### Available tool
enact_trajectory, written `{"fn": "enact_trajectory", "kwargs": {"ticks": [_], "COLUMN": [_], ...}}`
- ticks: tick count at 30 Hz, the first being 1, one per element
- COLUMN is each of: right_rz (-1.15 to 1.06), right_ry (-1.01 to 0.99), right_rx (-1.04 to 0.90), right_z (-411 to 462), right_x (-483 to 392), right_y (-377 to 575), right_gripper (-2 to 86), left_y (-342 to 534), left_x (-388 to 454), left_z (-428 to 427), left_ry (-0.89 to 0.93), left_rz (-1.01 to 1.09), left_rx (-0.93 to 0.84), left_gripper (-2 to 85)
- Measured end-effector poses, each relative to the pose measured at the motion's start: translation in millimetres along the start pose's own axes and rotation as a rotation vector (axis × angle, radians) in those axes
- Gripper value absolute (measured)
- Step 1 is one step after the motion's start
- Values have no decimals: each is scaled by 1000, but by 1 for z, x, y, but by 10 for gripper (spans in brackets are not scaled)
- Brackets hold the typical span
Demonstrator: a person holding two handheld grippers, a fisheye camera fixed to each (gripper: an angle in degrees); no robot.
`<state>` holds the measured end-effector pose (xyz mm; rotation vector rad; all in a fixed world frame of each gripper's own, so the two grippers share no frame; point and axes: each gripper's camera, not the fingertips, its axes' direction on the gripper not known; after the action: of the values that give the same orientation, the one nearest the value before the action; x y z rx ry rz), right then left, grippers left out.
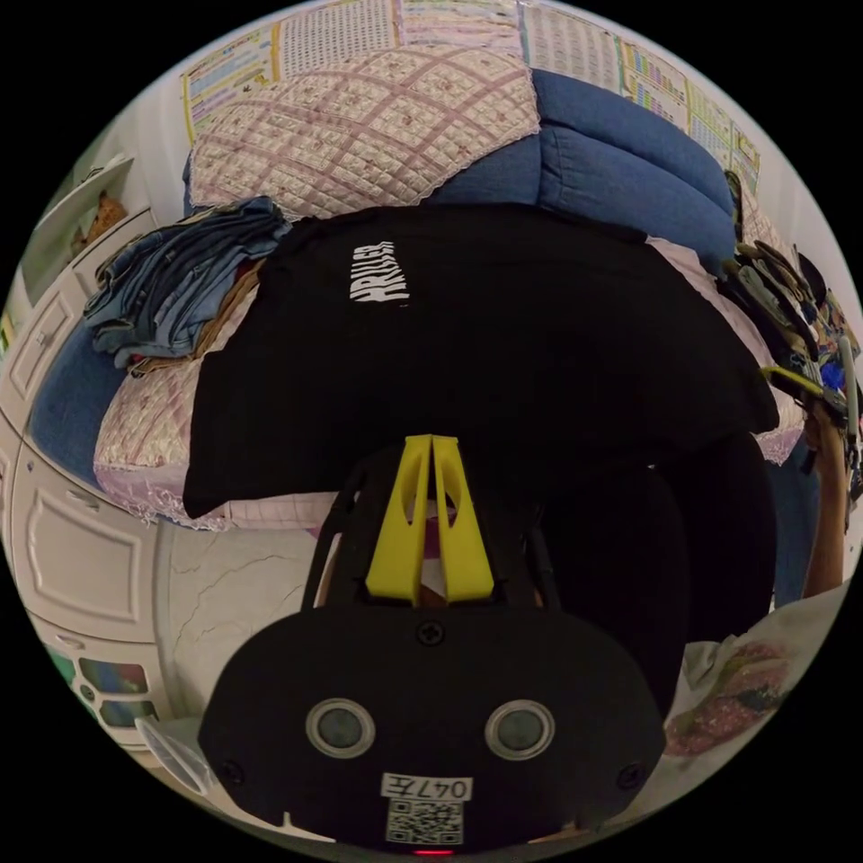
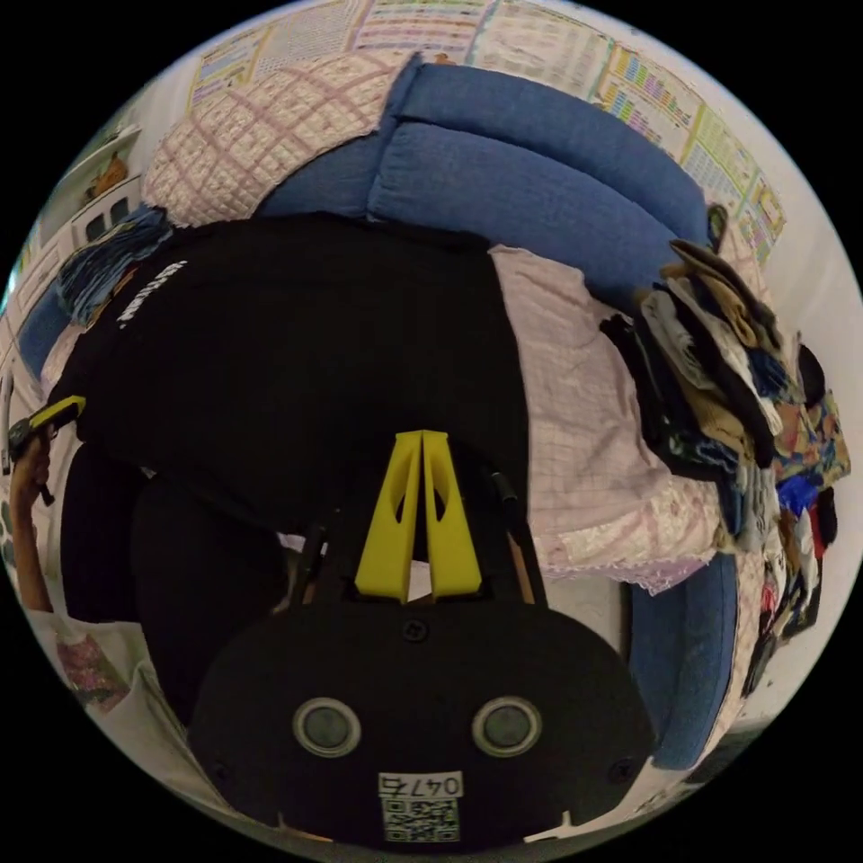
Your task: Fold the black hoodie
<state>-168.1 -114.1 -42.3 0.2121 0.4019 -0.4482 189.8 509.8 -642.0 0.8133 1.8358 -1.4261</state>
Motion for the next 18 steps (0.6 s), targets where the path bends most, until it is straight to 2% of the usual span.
{"fn": "enact_trajectory", "kwargs": {"ticks": [2,8,14,18], "right_rz": [104,362,311,363], "right_ry": [-27,-299,-288,-422], "right_rx": [15,138,3,-58], "right_z": [9,45,97,140], "right_x": [38,136,152,171], "right_y": [31,147,229,281], "right_gripper": [-9,-11,9,28], "left_y": [0,-1,-8,-8], "left_x": [-9,-34,-56,-71], "left_z": [8,34,55,67], "left_ry": [7,6,2,6], "left_rz": [-2,-2,22,17], "left_rx": [1,-4,-38,-37], "left_gripper": [-10,-10,-10,-10]}}
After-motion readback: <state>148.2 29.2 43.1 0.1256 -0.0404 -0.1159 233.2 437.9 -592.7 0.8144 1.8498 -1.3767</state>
